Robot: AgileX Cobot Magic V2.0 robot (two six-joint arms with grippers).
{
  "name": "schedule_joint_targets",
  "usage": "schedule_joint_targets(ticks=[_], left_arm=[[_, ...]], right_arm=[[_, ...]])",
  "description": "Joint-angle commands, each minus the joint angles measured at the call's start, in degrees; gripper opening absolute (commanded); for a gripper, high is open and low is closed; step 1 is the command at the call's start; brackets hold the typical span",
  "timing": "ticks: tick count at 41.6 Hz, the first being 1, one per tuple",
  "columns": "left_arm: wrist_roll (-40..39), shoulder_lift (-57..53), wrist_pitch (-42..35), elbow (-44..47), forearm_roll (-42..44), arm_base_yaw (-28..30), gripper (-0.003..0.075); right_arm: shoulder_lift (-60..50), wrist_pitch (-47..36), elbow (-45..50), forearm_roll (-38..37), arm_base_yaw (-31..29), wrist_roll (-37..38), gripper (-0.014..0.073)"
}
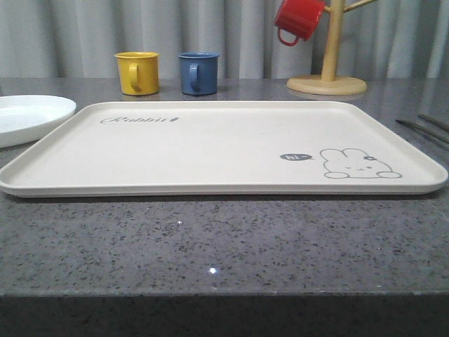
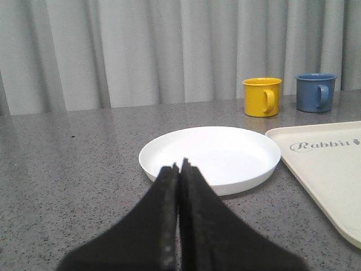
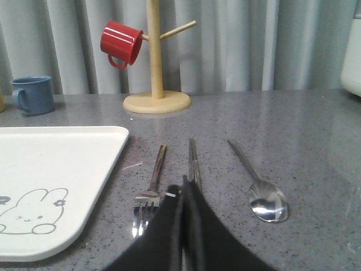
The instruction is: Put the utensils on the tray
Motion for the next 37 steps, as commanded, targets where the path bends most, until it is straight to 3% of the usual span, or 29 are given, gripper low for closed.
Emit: schedule_joint_targets(ticks=[1,28,37], left_arm=[[0.1,-1.3,-4.6,-0.2,-0.4,-0.4,-0.0018],[0.1,-1.3,-5.0,-0.2,-0.4,-0.4,-0.0018],[0.0,-1.2,-10.8,-2.0,-0.7,-0.4,-0.0018]], right_arm=[[-1.0,-4.6,0.0,-0.6,-0.2,-0.1,-0.0069],[-1.0,-7.2,-0.1,-0.6,-0.2,-0.1,-0.0069],[-1.0,-6.3,-4.7,-0.3,-0.2,-0.1,-0.0069]])
